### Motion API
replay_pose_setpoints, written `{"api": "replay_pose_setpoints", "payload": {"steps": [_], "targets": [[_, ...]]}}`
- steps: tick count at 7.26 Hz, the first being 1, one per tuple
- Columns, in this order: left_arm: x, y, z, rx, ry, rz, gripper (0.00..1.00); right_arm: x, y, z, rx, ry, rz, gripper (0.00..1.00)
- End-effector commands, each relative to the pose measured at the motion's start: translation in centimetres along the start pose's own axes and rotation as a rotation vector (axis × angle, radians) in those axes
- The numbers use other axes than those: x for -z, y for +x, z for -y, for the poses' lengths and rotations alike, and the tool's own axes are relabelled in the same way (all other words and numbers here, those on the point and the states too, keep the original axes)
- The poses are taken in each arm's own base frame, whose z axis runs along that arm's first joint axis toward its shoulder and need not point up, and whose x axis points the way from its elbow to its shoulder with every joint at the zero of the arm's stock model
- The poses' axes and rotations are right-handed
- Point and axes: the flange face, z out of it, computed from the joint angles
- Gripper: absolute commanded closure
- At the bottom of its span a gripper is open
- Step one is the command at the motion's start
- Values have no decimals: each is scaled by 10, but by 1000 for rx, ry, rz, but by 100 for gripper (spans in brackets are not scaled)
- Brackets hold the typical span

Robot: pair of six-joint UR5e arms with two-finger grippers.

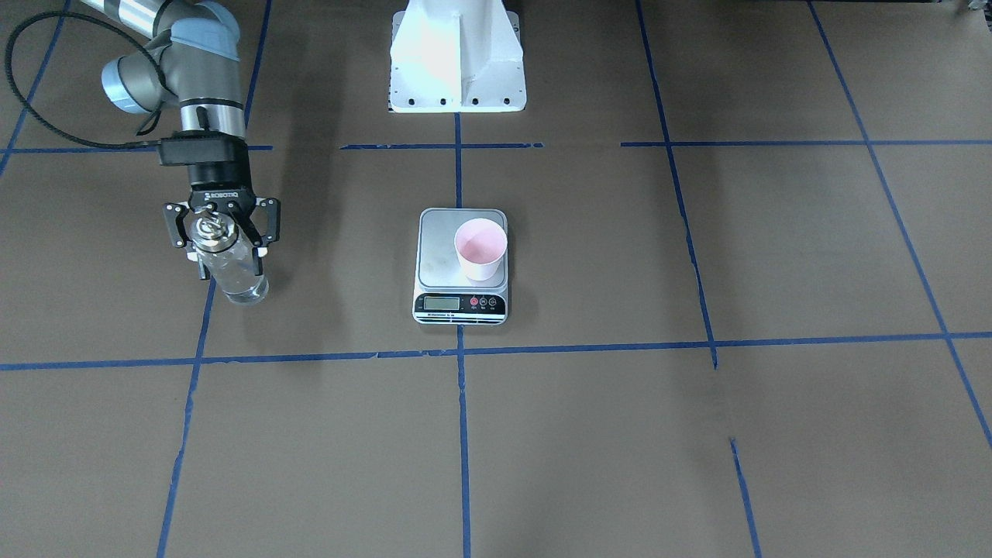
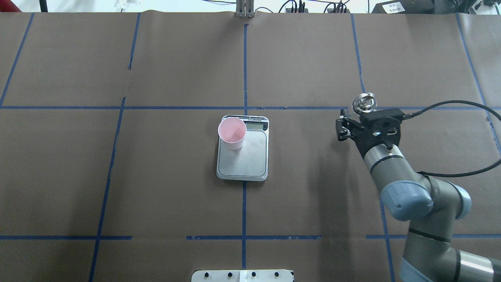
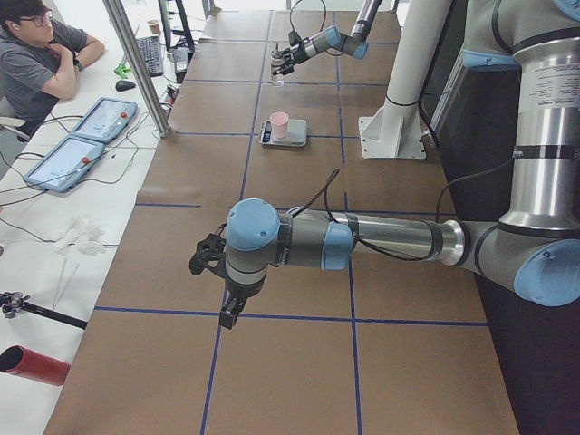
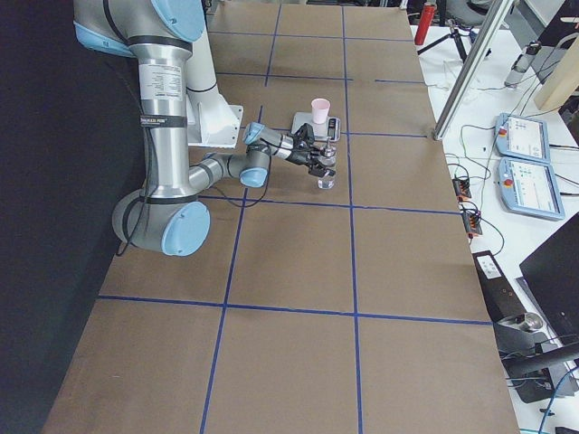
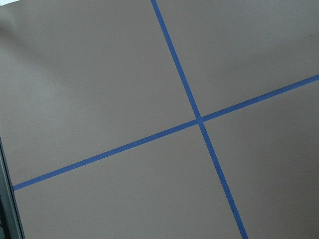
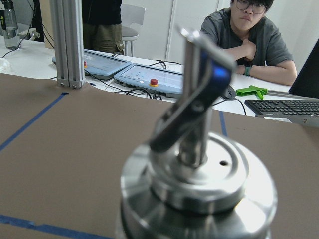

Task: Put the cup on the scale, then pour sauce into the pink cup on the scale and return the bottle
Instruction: 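Lift the bottle with the right gripper and carry it over the cup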

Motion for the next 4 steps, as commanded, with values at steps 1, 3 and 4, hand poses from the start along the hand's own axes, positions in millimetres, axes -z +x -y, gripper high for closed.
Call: {"api": "replay_pose_setpoints", "payload": {"steps": [1,3,4], "targets": [[7,11,-9,-8,7,3,0,6,-106,30,170,-49,-112,100],[7,11,-9,-7,6,3,0,24,-163,49,326,-78,-172,100],[6,10,-10,-4,3,1,0,27,-169,51,416,-90,-187,100]]}}
